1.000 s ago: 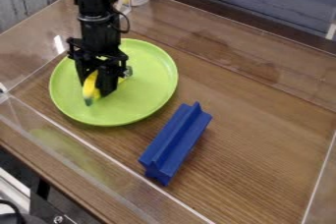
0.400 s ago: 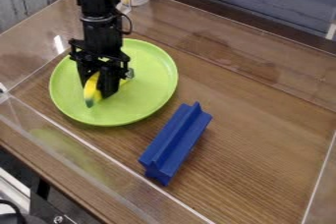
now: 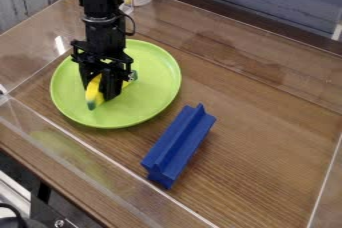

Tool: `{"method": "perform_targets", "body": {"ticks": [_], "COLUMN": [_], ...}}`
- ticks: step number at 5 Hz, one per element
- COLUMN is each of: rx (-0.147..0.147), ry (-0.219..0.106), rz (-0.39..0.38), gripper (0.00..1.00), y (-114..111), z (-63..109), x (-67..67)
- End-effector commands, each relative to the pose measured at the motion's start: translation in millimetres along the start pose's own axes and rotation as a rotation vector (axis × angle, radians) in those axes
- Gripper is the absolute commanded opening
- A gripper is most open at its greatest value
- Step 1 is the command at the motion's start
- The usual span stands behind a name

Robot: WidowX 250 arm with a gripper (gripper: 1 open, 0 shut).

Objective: Remove the banana from inside the green plate and put it on the table

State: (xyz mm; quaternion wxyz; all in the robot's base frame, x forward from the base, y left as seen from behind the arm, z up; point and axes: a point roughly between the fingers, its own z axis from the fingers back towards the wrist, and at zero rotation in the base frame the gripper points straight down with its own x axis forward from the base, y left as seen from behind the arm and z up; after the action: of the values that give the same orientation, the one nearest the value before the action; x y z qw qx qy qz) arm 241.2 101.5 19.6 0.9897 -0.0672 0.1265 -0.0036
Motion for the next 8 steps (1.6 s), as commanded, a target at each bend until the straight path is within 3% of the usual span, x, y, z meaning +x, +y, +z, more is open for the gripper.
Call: {"method": "perform_targets", "body": {"ticks": [1, 8], "rx": [-0.003, -0.030], "ry": [0.008, 0.040], "rz": [-0.024, -0.053], "gripper": [0.00, 0.00], "y": [-6.2, -11.4], "z": [-1.7, -5.2], "x": [0.7, -4.0]}}
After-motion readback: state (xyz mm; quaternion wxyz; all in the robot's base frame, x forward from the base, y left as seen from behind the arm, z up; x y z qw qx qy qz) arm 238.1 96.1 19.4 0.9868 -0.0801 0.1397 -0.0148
